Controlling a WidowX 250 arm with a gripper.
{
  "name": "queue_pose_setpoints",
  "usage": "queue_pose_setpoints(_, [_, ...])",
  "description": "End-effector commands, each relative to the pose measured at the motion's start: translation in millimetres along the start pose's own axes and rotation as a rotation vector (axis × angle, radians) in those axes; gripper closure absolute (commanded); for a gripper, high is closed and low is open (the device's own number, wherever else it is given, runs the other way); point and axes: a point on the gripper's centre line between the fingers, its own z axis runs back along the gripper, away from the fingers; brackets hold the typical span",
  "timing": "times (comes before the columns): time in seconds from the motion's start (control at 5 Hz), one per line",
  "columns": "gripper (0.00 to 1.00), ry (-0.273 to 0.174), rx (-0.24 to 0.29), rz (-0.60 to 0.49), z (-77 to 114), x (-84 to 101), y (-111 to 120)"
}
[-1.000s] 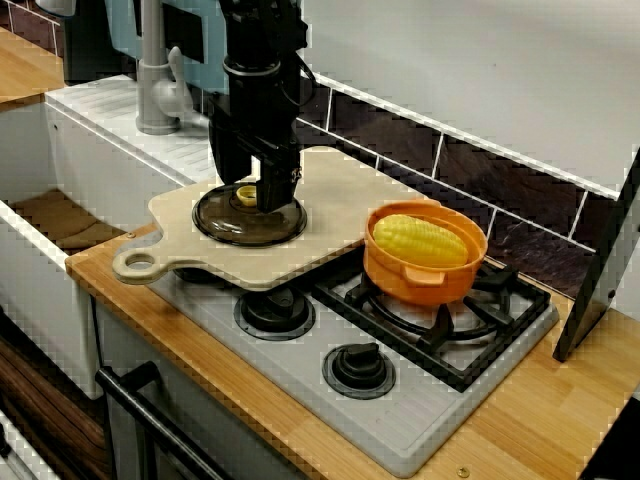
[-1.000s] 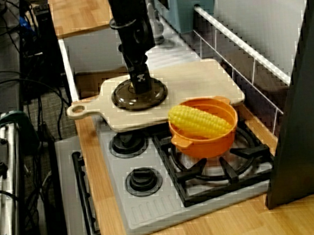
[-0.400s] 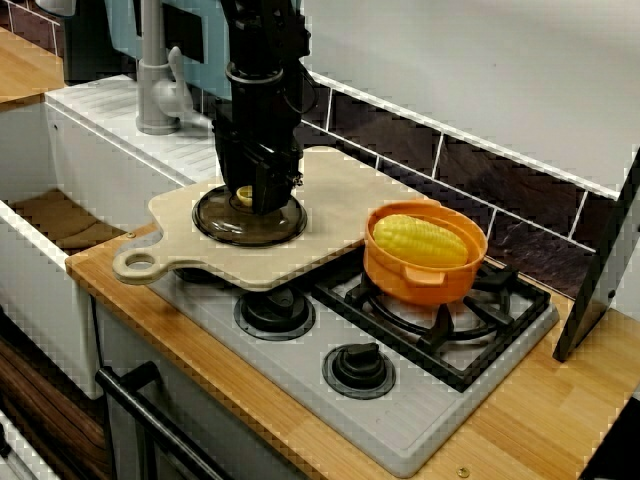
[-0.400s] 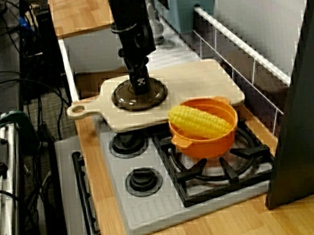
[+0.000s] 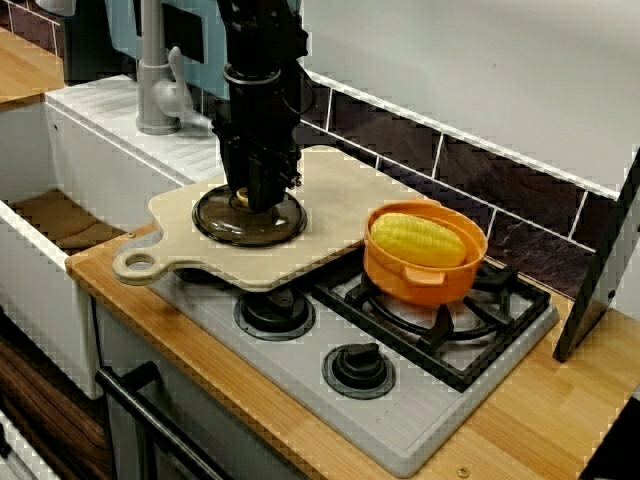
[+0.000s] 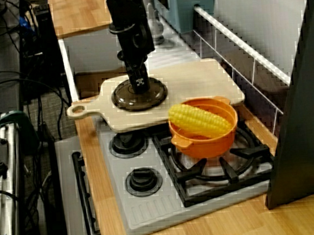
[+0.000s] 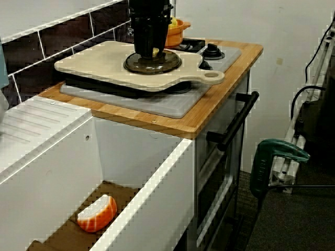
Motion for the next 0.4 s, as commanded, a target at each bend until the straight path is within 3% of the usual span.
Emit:
queue_pose_setpoints(0.0, [1.0,-0.028,-0.025,0.018,31.1,10.0,7])
queue_pose_setpoints(0.2, [1.0,-0.057,-0.045,0.02,48.7,13.7,9])
